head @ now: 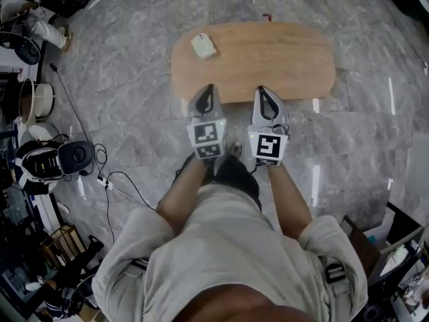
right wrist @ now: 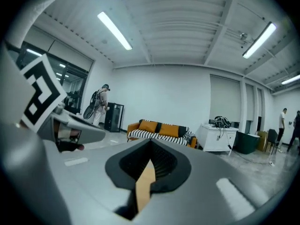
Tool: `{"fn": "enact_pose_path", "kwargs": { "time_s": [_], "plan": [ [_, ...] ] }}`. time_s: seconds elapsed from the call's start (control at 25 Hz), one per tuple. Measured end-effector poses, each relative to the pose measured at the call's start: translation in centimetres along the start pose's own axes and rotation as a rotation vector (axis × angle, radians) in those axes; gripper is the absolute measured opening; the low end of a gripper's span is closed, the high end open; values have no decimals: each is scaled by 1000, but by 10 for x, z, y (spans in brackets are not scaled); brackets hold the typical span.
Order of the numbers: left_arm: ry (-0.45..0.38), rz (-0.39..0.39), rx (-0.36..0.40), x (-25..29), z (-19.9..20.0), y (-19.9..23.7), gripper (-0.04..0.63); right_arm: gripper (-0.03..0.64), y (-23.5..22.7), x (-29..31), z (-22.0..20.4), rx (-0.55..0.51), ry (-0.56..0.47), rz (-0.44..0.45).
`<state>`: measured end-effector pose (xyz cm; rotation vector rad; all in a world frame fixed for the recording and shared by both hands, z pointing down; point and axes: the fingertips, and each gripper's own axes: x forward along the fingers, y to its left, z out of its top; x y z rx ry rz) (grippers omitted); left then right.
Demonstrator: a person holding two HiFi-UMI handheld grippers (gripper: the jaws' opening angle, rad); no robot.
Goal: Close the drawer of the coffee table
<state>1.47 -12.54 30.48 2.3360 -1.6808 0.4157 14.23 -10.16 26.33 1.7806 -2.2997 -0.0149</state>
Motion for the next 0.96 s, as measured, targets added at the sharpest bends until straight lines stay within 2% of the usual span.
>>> {"fn": "enact_pose_path", "kwargs": {
  "time_s": [0.24, 0.32, 0.44, 0.52, 0.72, 0.96],
  "plan": [
    [-95, -93, 80, -2, 60, -48, 20, 5, -27, -8, 58, 26, -98, -30],
    [-128, -120, 108, 3, 67, -61, 21, 5, -33, -6, 54, 39, -103, -47],
    [-162, -140, 138, 13, 56, -61, 21, 5, -33, -4, 36, 74, -116, -71],
    [-171, -150, 134, 7, 53, -60, 21, 5, -31, -13, 36, 87, -130, -86],
    [-191, -184, 127, -38, 74, -78, 21, 5, -35, -61, 63, 79, -130, -134],
    [-188, -212, 119, -55, 88, -86, 20, 5, -35, -73, 80, 75, -116, -152]
  ]
}}
